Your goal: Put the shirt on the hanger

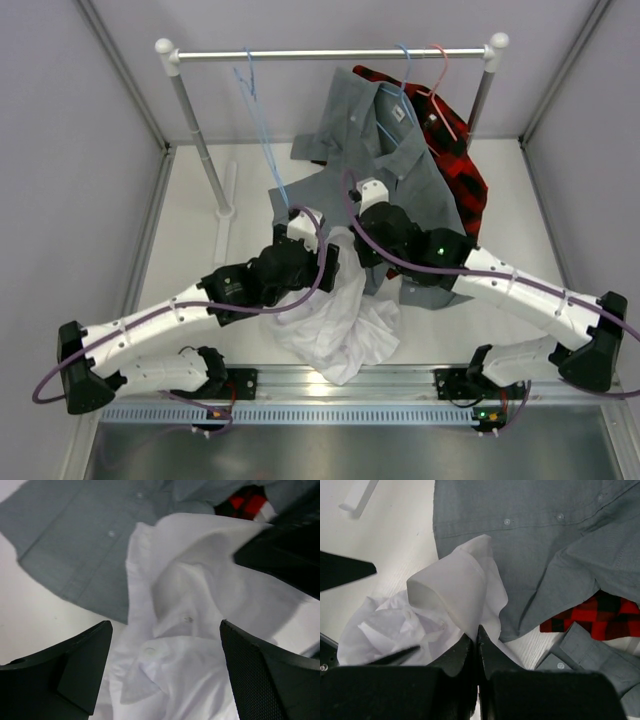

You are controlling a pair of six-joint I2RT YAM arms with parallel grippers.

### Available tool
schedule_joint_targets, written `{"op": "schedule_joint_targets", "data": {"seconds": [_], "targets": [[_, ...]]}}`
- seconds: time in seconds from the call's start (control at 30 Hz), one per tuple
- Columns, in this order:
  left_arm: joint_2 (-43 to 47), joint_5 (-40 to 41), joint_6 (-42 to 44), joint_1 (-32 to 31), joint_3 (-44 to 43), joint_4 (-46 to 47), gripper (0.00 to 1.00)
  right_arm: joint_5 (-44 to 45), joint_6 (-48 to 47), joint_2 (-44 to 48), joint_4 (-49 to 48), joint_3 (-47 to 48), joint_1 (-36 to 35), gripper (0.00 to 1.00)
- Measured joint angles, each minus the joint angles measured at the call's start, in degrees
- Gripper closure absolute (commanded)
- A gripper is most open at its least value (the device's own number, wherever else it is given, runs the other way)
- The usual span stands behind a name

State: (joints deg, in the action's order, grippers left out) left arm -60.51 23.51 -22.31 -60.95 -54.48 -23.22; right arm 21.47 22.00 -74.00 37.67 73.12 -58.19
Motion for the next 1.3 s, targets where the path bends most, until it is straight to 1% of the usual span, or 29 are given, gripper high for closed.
{"op": "schedule_joint_targets", "data": {"seconds": [0.13,0.27,0.37,0.43,0.5,0.53,0.63,0.67,0.7,0.73,0.77,0.9,0.97,1.03,1.17,1.3], "targets": [[0.2,6.0,0.2,0.1,0.8,0.2,0.08,-0.4,0.0,2.7,-0.5,-2.0,0.0,1.00],[0.3,5.5,1.6,0.2,3.2,3.6,0.09,-2.5,-0.4,8.0,-1.9,-5.7,0.0,1.00],[0.1,3.7,2.5,0.2,6.4,7.6,0.11,-3.6,-0.8,10.8,-2.8,-6.8,0.0,1.00],[-0.3,2.2,2.8,0.5,8.5,10.3,0.15,-4.0,-1.0,11.8,-3.6,-6.8,0.0,1.00],[-0.7,0.0,2.8,1.1,10.6,13.6,0.24,-4.4,-1.3,12.3,-4.4,-6.8,0.0,1.00],[-0.8,-0.7,2.9,1.6,11.3,14.8,0.41,-4.7,-1.4,12.5,-4.8,-6.9,0.0,1.00],[-0.8,-2.8,3.0,2.4,13.7,19.9,0.63,-5.1,-1.4,12.9,-5.8,-7.5,0.0,1.00],[-0.8,-3.2,2.9,2.5,14.3,21.4,0.74,-5.1,-1.5,13.0,-6.0,-7.8,0.0,1.00],[-0.8,-3.4,2.8,2.5,14.8,22.5,0.78,-5.1,-1.5,13.1,-6.1,-8.1,0.0,1.00],[-0.7,-3.4,3.1,2.5,14.9,23.3,0.85,-5.0,-1.5,13.2,-6.3,-8.4,0.0,1.00],[-0.5,-3.1,3.3,2.5,15.0,24.0,1.00,-5.0,-1.6,13.2,-6.4,-8.7,0.0,1.00],[2.3,0.7,4.7,2.5,14.9,24.5,1.00,-5.1,-2.1,13.2,-6.5,-9.1,0.1,1.00],[4.2,4.3,5.5,2.5,14.1,22.6,1.00,-5.3,-2.4,13.5,-6.9,-9.4,0.2,1.00],[6.0,8.3,6.4,2.5,11.5,18.6,1.00,-6.1,-2.9,13.6,-7.1,-9.4,0.2,1.00],[9.2,15.8,10.2,2.5,1.4,9.6,1.00,-10.1,-4.4,13.7,-8.3,-8.6,0.2,1.00],[10.9,17.5,12.4,1.7,-10.4,3.1,1.00,-13.7,-4.9,13.4,-13.2,-5.7,0.2,1.00]]}}
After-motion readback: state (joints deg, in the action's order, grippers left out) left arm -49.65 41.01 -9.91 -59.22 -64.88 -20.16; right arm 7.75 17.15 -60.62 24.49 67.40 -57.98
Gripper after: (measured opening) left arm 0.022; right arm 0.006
